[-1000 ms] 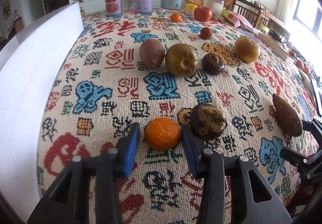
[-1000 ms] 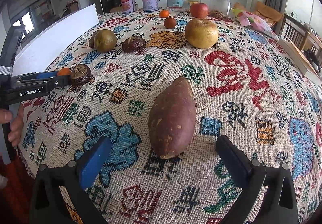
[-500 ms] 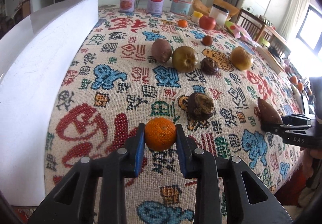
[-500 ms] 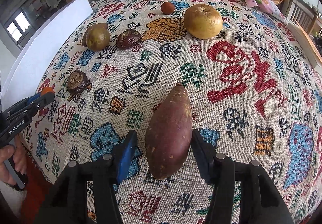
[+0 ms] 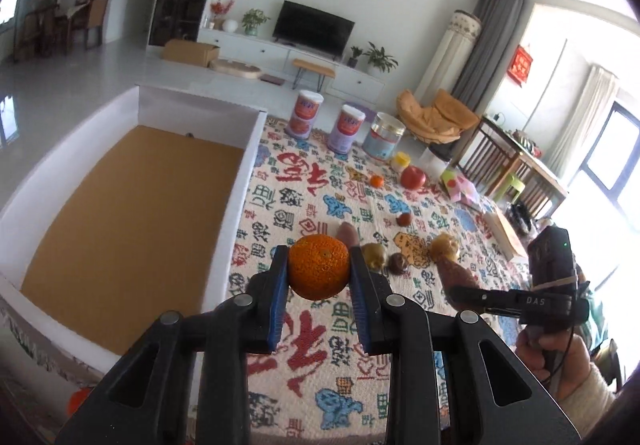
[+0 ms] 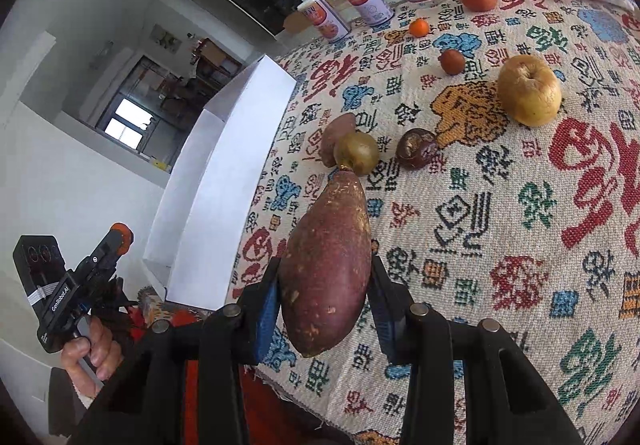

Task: Organize fruits
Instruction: 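Carry the mandarin and sweet potato into the box and open both tools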

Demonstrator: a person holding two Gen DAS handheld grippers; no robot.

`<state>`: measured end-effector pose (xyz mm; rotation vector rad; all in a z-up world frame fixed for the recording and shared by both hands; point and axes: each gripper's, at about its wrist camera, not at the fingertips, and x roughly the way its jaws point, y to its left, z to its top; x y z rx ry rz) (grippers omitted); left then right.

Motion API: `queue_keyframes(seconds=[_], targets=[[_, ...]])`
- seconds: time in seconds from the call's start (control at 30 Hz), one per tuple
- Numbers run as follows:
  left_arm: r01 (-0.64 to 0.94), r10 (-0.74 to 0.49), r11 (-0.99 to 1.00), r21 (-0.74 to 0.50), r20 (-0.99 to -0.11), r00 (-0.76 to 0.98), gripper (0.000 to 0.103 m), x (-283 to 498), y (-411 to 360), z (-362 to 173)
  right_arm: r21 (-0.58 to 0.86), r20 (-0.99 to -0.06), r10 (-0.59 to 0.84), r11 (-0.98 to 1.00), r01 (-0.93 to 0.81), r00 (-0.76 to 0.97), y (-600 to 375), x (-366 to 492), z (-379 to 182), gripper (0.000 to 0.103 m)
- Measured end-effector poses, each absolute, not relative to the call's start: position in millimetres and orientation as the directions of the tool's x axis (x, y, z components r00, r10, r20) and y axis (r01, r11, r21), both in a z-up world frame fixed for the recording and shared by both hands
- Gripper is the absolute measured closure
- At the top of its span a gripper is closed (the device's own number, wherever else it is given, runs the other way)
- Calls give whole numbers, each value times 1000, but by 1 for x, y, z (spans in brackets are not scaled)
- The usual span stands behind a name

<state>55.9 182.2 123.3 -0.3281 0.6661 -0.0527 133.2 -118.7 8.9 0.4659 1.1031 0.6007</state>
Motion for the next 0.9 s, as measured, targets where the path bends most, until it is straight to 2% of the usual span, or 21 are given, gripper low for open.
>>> queue_keyframes(seconds=[0.1,0.23,0.33,0.5,0.57,0.63,0.7,0.77,0.87,0.9], targets=[[-173,-31,952,-253,-641,767,74,68,226,117,673,-612,738,674,-303,282,-48,149,33,62],[-331,97,925,-185,-728,679,74,81,277,77,653,-586,781,613,-444,216,64,163,57,62],[-397,140,905,-154,-773,619,74,80,297,50,617,-610,774,598,-512,168,138,162,49,62],[-440,194,892,-105,-790,582,72,72,310,34,557,-690,714,627,-544,116,206,153,15,62],[-462,213,882,-95,-794,569,61,70,314,30,525,-724,682,643,-558,104,224,150,6,59],[-481,225,871,-100,-790,571,25,67,316,32,507,-735,666,665,-549,128,230,151,4,58],[-498,248,861,-99,-774,583,18,62,314,38,528,-706,694,650,-547,143,223,154,10,53],[-483,254,870,-95,-753,606,18,62,305,44,512,-681,707,645,-567,190,203,151,26,42],[-437,272,897,-71,-690,670,16,63,280,56,399,-672,670,686,-608,315,154,139,47,30],[-415,276,908,-58,-662,696,14,64,270,60,357,-672,649,706,-611,357,134,135,47,23]])
